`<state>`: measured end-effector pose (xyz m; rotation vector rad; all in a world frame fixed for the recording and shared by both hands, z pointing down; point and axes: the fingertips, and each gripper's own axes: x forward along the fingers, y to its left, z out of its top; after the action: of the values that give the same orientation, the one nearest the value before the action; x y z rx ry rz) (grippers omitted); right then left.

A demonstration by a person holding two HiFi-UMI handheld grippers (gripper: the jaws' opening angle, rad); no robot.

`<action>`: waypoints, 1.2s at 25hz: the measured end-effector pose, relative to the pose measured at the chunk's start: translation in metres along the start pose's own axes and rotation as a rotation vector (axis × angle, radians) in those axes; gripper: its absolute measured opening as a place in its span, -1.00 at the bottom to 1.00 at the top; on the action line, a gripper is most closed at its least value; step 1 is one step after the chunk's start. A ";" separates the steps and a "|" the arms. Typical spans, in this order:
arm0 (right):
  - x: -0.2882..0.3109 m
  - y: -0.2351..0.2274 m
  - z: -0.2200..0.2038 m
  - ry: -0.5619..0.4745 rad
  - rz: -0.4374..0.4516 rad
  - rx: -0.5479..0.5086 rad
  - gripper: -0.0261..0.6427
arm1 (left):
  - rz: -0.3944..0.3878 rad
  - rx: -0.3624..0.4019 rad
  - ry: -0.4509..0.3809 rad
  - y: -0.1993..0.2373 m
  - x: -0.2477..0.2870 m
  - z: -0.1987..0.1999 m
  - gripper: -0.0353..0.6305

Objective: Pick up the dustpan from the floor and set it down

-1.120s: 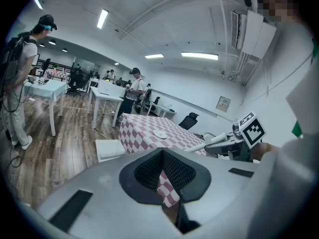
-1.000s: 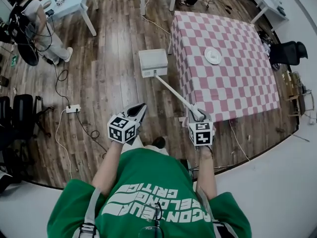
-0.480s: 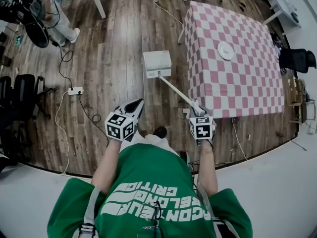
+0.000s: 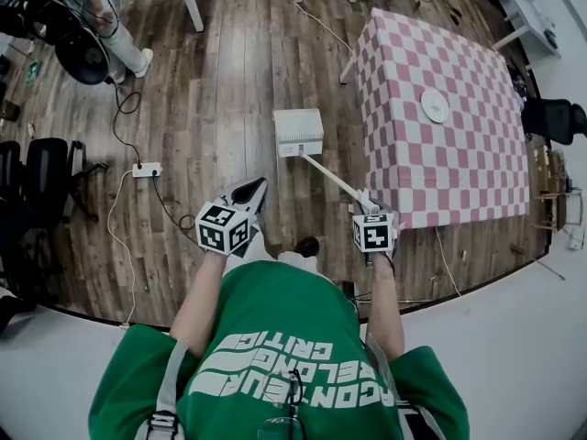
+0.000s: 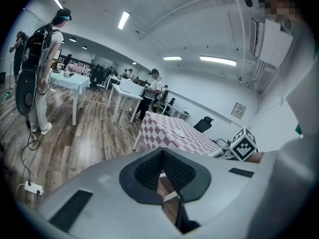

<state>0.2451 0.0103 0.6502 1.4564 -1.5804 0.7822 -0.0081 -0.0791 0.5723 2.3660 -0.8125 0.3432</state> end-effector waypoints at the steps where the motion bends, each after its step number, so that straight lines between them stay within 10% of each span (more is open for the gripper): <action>1: 0.004 0.006 0.002 0.012 -0.003 0.007 -0.61 | -0.004 0.000 0.001 0.008 -0.002 0.003 -0.91; 30: 0.133 0.043 0.082 0.233 -0.009 0.037 -0.61 | -0.124 0.046 0.110 0.111 0.033 0.029 -0.91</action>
<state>0.1917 -0.1182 0.7332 1.3443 -1.3887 0.9435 -0.0506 -0.1824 0.6147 2.4037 -0.6096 0.4404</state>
